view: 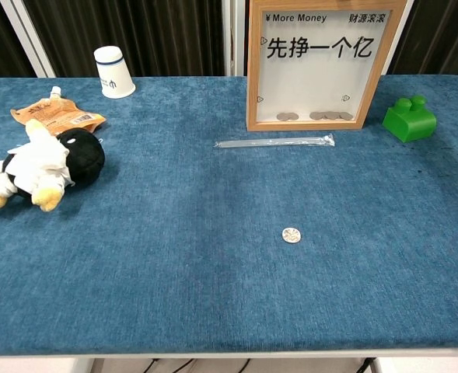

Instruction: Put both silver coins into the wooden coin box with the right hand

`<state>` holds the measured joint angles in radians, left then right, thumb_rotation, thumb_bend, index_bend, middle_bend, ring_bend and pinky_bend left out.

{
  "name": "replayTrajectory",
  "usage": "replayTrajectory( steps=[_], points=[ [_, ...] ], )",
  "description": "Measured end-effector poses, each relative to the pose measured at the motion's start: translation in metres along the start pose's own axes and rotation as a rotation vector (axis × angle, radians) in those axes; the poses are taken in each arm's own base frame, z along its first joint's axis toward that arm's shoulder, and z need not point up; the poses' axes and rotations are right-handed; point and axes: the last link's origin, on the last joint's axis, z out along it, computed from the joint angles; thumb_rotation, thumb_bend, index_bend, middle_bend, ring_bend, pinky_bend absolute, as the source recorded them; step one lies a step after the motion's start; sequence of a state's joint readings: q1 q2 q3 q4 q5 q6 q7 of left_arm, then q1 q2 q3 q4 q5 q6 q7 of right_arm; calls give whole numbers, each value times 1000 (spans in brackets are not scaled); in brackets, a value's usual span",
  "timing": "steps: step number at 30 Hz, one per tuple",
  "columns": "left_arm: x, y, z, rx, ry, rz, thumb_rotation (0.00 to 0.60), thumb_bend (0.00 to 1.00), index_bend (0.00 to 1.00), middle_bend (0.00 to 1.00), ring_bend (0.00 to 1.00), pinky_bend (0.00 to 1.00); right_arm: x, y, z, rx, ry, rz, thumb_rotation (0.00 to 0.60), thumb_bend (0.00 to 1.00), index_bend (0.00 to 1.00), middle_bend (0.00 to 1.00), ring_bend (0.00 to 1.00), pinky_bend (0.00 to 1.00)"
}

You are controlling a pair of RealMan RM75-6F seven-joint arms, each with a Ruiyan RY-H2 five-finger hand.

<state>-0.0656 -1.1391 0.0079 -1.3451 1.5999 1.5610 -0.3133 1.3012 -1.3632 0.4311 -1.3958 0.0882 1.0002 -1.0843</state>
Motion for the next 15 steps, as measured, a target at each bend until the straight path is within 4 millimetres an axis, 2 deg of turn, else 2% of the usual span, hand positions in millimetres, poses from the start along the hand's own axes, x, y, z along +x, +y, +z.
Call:
replayTrajectory(
  steps=[4,5,7,15],
  points=[
    [0,0,0,0,1,1,600,84,64,11,0,0,1,0,-1,9,3,12,600,356,84,0,0,0],
    [1,0,0,0,2,1,600,84,64,11,0,0,2,1,-1,11,6,15,600,353,34,0,0,0],
    [1,0,0,1,2,2,600,85,64,11,0,0,3,1,-1,20,17,23,600,342,0,0,0,0],
    [1,1,-1,0,6,4,600,84,64,11,0,0,11,10,-10,64,46,69,600,327,0,0,0,0]
  ],
)
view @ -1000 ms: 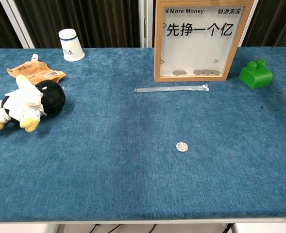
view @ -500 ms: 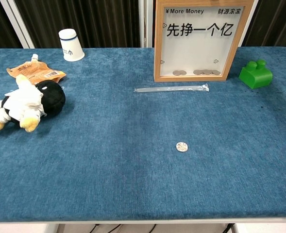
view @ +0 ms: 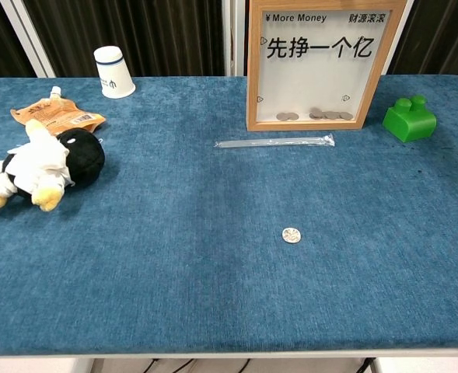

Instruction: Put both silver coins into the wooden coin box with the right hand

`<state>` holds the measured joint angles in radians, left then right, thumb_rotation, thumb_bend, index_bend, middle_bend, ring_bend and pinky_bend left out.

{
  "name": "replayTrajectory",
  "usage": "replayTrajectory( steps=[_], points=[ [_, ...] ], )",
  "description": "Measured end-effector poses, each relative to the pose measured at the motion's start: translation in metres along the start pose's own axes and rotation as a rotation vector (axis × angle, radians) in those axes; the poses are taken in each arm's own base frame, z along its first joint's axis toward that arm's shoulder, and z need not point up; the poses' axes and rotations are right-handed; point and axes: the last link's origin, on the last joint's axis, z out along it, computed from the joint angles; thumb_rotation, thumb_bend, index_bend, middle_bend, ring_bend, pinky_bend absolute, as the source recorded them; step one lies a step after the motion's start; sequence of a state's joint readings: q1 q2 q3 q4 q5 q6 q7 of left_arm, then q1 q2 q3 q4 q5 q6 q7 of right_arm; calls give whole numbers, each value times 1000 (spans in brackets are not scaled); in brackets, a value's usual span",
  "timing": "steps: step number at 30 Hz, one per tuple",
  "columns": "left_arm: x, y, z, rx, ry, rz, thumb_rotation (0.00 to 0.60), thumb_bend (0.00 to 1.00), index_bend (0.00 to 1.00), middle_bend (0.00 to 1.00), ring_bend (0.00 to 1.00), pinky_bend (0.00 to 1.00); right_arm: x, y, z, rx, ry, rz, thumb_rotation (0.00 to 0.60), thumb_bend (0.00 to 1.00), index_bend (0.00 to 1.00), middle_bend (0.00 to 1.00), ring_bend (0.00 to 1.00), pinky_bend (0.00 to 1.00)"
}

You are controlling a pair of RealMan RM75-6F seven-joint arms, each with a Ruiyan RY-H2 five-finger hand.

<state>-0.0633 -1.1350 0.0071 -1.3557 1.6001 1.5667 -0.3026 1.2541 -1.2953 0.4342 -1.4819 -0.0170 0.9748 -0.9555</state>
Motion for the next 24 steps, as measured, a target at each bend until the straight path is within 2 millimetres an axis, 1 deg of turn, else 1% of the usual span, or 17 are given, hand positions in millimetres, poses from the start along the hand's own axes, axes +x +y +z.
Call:
replayTrajectory(
  steps=[5,8,11,14,17,18,20,21,23,24],
  points=[
    [0,-1,-1,7,0,3,600,85,64,11,0,0,7,4,-14,76,64,-14,600,327,0,0,0,0],
    [-1,-1,-1,11,1,5,600,84,64,11,0,0,10,8,-31,156,126,-35,600,325,0,0,0,0],
    [-1,0,-1,15,1,7,600,84,64,11,0,0,10,14,-54,256,194,-61,600,320,0,0,0,0],
    [-2,1,-1,15,2,11,600,84,64,11,0,0,4,24,-82,362,257,-94,600,318,0,0,0,0],
    [-2,4,-1,14,5,19,600,85,64,11,0,0,-10,38,-112,465,294,-121,600,316,0,0,0,0],
    [-2,4,-1,14,6,21,600,85,64,11,0,0,-17,44,-125,502,300,-129,600,316,0,0,0,0],
    [-2,5,-2,19,10,26,600,86,64,11,0,0,-32,55,-143,552,299,-137,600,316,0,0,0,0],
    [-2,5,-3,22,11,27,600,86,64,11,0,0,-43,63,-155,579,292,-140,600,316,0,0,0,0],
    [-2,6,-4,25,14,26,600,86,64,11,0,0,-63,75,-172,611,272,-138,600,315,0,0,0,0],
    [-3,7,-4,25,16,25,600,85,64,11,0,0,-77,85,-182,624,254,-136,600,315,0,0,0,0]
  ],
)
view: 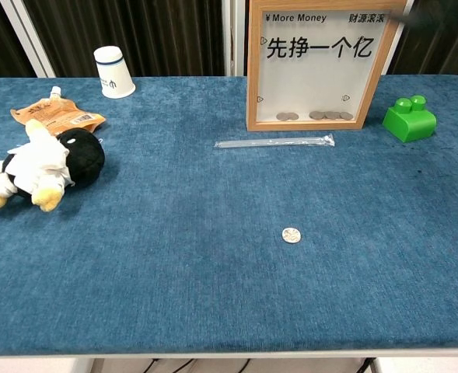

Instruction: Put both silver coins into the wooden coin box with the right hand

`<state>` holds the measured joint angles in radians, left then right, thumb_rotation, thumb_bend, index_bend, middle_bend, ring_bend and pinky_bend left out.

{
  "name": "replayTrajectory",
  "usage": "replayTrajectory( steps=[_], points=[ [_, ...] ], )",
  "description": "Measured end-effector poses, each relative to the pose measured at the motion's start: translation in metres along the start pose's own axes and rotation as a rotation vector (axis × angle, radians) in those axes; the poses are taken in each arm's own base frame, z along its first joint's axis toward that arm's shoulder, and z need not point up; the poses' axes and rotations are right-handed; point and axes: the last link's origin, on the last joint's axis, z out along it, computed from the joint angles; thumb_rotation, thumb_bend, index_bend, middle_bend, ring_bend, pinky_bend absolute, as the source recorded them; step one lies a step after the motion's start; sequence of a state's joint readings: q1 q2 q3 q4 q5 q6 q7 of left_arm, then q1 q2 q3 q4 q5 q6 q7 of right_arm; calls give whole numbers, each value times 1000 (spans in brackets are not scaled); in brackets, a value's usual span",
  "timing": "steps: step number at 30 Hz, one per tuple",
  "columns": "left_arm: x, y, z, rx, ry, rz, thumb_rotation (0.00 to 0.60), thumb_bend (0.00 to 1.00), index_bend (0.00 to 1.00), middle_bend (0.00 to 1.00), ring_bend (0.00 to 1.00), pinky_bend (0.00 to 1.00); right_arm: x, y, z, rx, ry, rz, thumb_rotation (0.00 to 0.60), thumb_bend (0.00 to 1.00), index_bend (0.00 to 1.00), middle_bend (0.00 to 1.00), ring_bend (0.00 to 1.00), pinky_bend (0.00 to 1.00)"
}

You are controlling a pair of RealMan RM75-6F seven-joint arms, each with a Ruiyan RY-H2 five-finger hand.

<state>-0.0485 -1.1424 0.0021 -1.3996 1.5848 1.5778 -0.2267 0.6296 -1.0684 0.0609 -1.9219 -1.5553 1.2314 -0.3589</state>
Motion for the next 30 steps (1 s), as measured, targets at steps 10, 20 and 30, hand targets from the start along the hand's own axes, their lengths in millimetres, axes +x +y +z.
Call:
replayTrajectory(
  steps=[10,20,30],
  points=[
    [-1,2,-4,2,2,2,600,87,64,11,0,0,-115,-5,-63,-7,-126,70,600,309,0,0,0,0],
    [2,-1,-5,7,9,0,600,86,64,11,0,0,-166,-40,-57,31,-194,157,600,310,0,0,0,0],
    [-1,-6,-3,17,6,-9,600,86,64,11,0,0,-176,-52,-33,47,-209,165,600,310,199,5,0,0]
  ],
)
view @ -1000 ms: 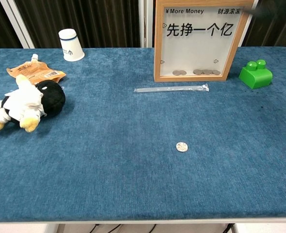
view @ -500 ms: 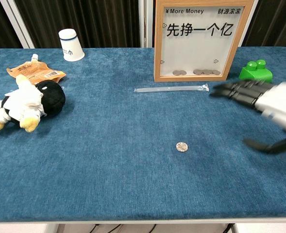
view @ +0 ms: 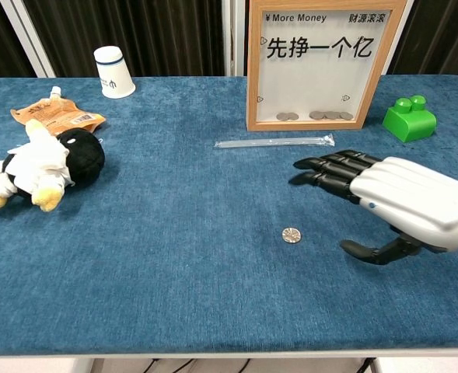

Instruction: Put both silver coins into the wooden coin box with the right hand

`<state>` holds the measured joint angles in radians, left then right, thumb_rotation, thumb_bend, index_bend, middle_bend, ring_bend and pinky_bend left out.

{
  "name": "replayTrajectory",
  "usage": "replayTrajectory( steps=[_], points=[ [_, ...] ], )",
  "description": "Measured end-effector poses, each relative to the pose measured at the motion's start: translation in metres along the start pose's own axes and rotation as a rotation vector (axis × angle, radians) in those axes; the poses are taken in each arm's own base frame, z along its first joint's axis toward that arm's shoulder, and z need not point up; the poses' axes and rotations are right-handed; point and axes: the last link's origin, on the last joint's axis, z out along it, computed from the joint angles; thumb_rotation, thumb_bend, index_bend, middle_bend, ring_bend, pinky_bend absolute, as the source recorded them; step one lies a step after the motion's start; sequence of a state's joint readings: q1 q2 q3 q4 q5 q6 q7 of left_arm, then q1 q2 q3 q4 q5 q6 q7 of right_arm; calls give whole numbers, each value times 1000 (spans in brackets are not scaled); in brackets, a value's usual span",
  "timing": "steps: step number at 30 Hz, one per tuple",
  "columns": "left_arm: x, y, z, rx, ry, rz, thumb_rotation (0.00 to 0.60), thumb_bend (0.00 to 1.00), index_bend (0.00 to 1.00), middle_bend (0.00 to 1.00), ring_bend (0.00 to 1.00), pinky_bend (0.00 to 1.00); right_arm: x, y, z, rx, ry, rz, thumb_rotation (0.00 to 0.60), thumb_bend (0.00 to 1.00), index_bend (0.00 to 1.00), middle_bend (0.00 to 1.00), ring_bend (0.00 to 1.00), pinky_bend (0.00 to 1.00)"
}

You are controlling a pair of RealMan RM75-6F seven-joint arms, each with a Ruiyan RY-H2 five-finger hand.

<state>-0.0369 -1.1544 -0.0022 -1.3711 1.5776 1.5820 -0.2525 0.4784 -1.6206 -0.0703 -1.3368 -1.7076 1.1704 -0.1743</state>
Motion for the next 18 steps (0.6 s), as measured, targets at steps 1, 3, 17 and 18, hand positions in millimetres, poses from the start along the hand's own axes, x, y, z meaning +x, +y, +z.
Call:
replayTrajectory(
  steps=[1,3,17,18],
  points=[
    [0,0,0,1,0,0,600,86,64,11,0,0,-1,-1,2,-1,-2,3,600,311,227,6,0,0],
    [-1,-1,1,1,-2,2,600,86,64,11,0,0,-5,-2,8,-2,-7,8,600,312,262,7,0,0],
    [-2,-5,0,6,1,-7,600,87,64,11,0,0,-18,-5,18,1,-10,11,600,319,308,10,0,0],
    [-2,-5,0,6,3,-7,600,87,64,11,0,0,-19,-6,19,2,-9,10,600,320,308,10,0,0]
  ],
)
